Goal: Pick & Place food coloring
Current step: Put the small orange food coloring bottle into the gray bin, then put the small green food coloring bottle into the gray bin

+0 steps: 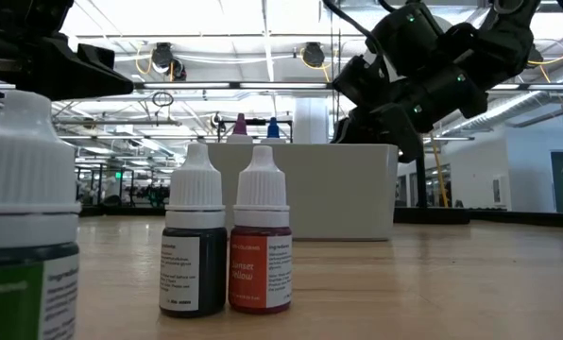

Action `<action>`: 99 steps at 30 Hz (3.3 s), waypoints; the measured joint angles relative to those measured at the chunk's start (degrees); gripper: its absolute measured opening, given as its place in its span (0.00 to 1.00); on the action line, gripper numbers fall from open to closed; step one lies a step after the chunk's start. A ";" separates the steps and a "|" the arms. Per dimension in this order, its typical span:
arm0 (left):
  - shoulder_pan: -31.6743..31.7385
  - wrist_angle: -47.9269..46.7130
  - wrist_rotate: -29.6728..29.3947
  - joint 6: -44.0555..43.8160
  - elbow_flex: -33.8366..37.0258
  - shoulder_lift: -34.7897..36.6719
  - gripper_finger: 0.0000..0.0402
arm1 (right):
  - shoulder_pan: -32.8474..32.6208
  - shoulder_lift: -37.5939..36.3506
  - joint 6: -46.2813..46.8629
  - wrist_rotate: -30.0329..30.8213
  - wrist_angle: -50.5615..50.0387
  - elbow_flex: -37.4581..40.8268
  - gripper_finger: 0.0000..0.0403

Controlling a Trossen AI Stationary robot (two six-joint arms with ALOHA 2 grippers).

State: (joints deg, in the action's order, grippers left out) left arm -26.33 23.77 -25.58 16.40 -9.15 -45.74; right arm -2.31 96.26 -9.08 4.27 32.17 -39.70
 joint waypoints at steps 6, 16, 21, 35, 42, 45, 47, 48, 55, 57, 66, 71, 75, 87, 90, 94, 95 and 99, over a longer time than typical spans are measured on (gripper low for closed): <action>0.00 0.00 0.00 -0.04 0.00 0.00 0.12 | 0.02 0.25 0.20 0.00 0.22 0.00 0.14; 0.00 -0.02 0.00 -0.13 0.00 0.00 0.12 | 1.11 0.16 1.03 0.13 -0.77 -0.09 0.14; 0.00 -0.02 0.00 -0.13 0.00 0.00 0.12 | 1.11 0.18 0.89 0.11 -0.68 -0.09 0.14; -0.02 -0.04 0.00 -0.11 0.00 0.00 0.12 | 1.11 0.23 1.14 0.07 0.14 -0.04 0.28; -0.02 -0.04 0.00 -0.11 0.00 0.00 0.12 | 1.11 0.20 0.89 0.09 0.25 -0.04 0.28; -0.02 -0.04 0.00 -0.11 0.00 0.00 0.12 | 1.11 -0.66 -0.24 0.27 -0.78 -0.48 0.27; 0.00 -0.04 0.00 -0.23 0.00 0.00 0.12 | 1.09 -2.92 -1.81 0.68 -2.85 -0.92 0.26; 0.00 -0.04 0.00 -0.42 0.00 0.00 0.12 | 0.88 -4.41 -2.39 0.64 -3.81 -1.13 0.26; 0.00 0.07 0.02 -0.87 0.00 0.00 0.12 | -0.70 -23.26 -5.82 -1.45 -17.85 -1.29 0.13; 0.00 0.07 0.04 -1.61 0.00 0.00 0.12 | -0.79 -29.68 -5.38 -1.37 -23.60 -1.18 0.04; -0.02 0.52 0.04 -1.70 0.00 0.00 0.12 | -0.79 -53.49 1.46 -1.35 -19.77 15.03 0.00; 0.00 1.55 0.02 -1.64 0.00 0.00 0.12 | 0.13 -62.32 4.87 0.39 -7.57 29.43 0.00; 0.00 3.49 0.04 -0.42 0.00 0.00 0.12 | 2.16 -69.49 8.30 0.28 -6.84 34.93 0.00; -0.01 3.46 0.04 -1.90 0.00 0.00 0.12 | 1.81 -74.02 8.33 -4.61 -8.30 36.59 0.00; -0.02 2.94 0.04 -4.02 0.02 0.00 0.12 | 1.81 -74.02 6.57 -4.61 -7.50 36.61 0.00; 0.00 2.79 0.03 -7.24 -0.27 0.00 0.11 | 1.81 -74.02 5.33 -4.59 -7.12 36.65 0.00; -0.02 2.71 0.04 -8.19 -0.87 -0.03 0.10 | 1.81 -74.02 5.31 -4.61 -7.14 36.65 0.00; -2.42 -3.35 1.29 -9.02 -8.25 -3.23 0.02 | 1.81 -74.02 5.27 -4.60 -7.13 36.70 0.00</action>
State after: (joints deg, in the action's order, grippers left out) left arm -28.75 20.42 -24.29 7.39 -17.40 -48.97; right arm -0.49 22.24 -3.81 -0.33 25.05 -3.01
